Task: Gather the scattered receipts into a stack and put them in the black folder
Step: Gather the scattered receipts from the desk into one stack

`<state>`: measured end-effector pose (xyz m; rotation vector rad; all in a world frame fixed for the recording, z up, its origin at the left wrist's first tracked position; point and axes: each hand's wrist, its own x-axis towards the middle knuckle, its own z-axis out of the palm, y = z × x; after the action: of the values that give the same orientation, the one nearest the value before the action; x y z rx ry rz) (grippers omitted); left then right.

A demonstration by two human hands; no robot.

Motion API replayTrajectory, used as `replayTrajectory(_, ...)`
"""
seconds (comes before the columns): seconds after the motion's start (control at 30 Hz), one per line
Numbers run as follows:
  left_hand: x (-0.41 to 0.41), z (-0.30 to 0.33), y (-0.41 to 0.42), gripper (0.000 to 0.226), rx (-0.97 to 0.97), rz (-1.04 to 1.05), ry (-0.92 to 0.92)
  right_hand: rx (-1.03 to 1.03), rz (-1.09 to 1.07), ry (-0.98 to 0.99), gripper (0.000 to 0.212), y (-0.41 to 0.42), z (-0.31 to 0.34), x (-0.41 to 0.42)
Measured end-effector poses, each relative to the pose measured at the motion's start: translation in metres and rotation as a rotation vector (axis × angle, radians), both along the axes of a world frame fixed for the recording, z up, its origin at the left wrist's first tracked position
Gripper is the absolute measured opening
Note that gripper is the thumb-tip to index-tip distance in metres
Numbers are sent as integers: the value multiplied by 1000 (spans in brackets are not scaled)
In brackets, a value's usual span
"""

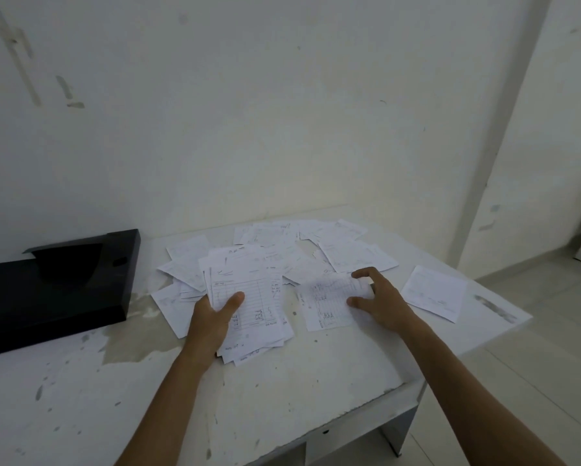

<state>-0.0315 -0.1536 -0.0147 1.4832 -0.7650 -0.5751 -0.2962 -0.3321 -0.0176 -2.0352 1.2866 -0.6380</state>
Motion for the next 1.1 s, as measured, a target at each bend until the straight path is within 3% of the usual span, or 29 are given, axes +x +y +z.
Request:
replayTrajectory(0.13, 1, 2, 0, 40, -21, 6, 43, 130, 26, -297, 59, 8, 5, -11)
replayTrajectory(0.37, -1, 1, -2, 41, -11, -17, 21, 67, -126, -380, 49, 2, 4, -29)
replayTrajectory(0.47, -3, 0, -8, 40, -4, -38, 5, -7, -240, -263, 42, -21, 10, -60)
replayTrajectory(0.57, -13, 3, -19, 35, 3, -73, -5, -25, -321, -5, 41, -42, 9, -94)
replayTrajectory(0.67, -23, 2, -30, 34, 8, -99, -8, -72, -417, 309, 68, -58, 3, -115)
replayTrajectory(0.8, -29, -4, -36, 38, 21, -108, -6, 5, -330, 571, 104, -78, 17, -123)
replayTrajectory(0.9, -27, -5, -36, 35, 15, -99, 2, 18, -298, 619, 106, -90, 27, -120)
replayTrajectory(1.1, -27, -2, -33, 27, -4, -116, 39, -31, -295, 471, 87, -100, 11, -114)
